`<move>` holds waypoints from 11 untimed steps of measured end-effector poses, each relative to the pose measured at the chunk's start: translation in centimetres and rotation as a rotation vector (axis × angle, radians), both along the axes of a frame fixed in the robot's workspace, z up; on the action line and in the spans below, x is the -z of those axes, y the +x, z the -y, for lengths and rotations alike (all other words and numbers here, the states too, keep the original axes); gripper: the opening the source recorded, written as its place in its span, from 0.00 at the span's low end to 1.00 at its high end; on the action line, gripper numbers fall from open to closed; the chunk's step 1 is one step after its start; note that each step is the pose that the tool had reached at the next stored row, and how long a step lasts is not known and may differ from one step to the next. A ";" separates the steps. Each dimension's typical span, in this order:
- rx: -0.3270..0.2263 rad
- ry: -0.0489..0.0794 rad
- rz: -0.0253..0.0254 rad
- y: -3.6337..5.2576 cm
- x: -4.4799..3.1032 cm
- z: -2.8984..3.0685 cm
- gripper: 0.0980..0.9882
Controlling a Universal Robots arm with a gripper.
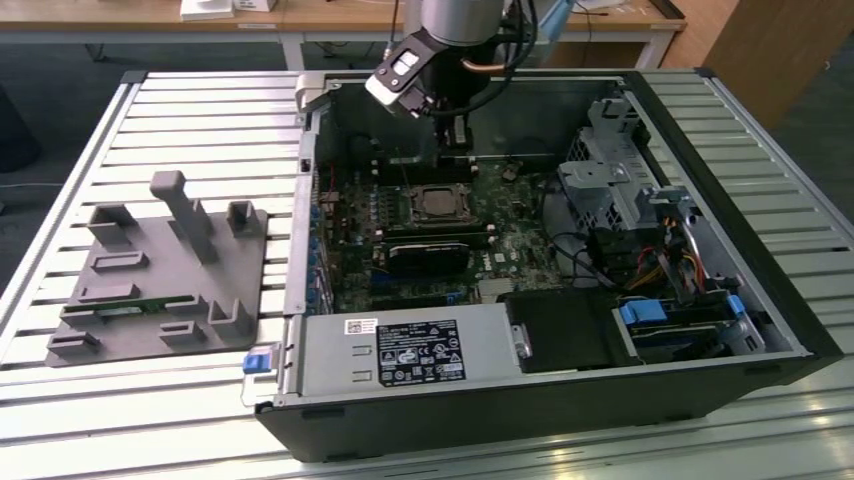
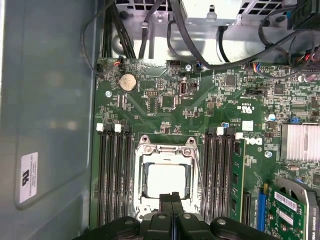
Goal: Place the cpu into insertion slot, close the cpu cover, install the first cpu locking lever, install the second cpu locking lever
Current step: 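Install the first cpu locking lever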
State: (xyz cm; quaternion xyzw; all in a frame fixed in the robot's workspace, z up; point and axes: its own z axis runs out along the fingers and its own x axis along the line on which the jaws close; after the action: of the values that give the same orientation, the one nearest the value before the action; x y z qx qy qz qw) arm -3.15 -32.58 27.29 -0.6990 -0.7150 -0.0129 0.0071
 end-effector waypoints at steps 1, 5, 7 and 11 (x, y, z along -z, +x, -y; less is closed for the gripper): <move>-0.002 0.000 0.0001 0.00 0.01 0.00 0.01; -0.065 0.000 0.0000 0.00 -0.01 0.00 0.01; -0.101 -0.001 -0.0001 0.00 -0.01 0.00 0.01; -0.173 -0.001 0.0000 0.00 0.01 0.00 0.01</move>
State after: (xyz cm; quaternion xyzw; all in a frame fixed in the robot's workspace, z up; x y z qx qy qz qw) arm -3.15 -32.58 27.27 -0.6345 -0.7728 -0.0121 0.0080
